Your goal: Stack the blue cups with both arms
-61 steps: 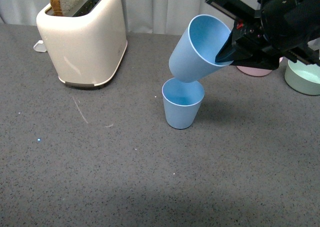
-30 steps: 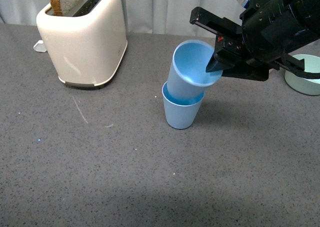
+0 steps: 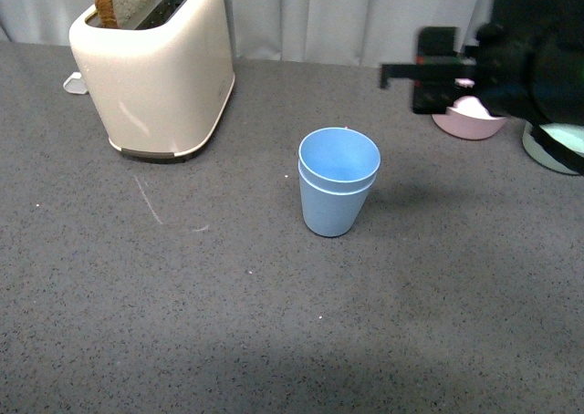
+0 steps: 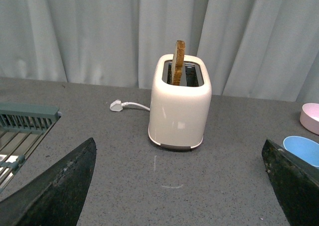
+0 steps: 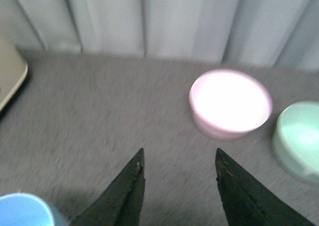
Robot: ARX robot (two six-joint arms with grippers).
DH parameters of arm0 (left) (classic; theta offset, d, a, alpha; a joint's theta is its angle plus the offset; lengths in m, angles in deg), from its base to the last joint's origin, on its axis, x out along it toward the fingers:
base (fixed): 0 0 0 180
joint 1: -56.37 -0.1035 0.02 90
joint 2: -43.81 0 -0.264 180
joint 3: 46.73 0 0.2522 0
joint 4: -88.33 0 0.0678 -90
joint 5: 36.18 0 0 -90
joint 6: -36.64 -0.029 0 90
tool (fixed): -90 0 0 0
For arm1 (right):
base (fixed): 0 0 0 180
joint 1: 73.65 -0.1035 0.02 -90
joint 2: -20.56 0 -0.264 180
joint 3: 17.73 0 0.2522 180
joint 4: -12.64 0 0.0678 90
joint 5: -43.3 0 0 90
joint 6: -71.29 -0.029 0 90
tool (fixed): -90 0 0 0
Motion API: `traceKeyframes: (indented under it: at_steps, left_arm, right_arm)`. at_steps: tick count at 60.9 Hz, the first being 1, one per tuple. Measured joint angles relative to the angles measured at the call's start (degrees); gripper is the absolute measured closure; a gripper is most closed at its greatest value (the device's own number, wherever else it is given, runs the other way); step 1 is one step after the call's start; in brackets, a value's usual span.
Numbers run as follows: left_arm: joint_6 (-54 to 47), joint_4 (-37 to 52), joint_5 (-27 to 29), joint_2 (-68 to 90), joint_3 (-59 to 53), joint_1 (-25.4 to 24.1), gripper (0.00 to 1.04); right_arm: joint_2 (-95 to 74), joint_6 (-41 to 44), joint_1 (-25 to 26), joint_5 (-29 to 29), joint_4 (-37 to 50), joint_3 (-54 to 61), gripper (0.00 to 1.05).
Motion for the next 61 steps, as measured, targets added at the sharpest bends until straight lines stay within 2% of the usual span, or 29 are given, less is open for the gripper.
traceKeyframes:
  at_steps: [3,6,13,35,54,57,61]
  left_arm:
    - [0.00,0.00,0.07,0.00,0.00,0.00,0.07]
    - [0.00,-0.02,0.02,0.00,0.00,0.00,0.07]
    - [0.00,-0.02,-0.07,0.00,0.00,0.00,0.07]
    - [0.00,-0.02,-0.07,0.00,0.00,0.00,0.07]
    - [0.00,-0.02,-0.07,0.00,0.00,0.00,0.07]
    - [0.00,-0.04,-0.07,0.00,0.00,0.00,0.07]
    - [0.00,-0.02,-0.07,0.00,0.00,0.00,0.07]
  right_arm:
    - [2.97,2.03,1.44,-0.46,9.44,4.50,0.75]
    - [7.06,2.97,2.80,-1.27,14.62,7.76,0.84]
    - [14.23,4.09,5.31,-3.21,16.70,14.08,1.03]
    - [29.66,4.81,10.60,-8.83,13.16,28.06,1.04]
    - [43.98,4.79,13.68,-12.28,4.83,34.36,1.04]
    - [46.42,4.81,15.85,-15.41,3.04,35.04,1.04]
    - [49.83,4.81,17.44,-15.82,0.59,35.85,1.04]
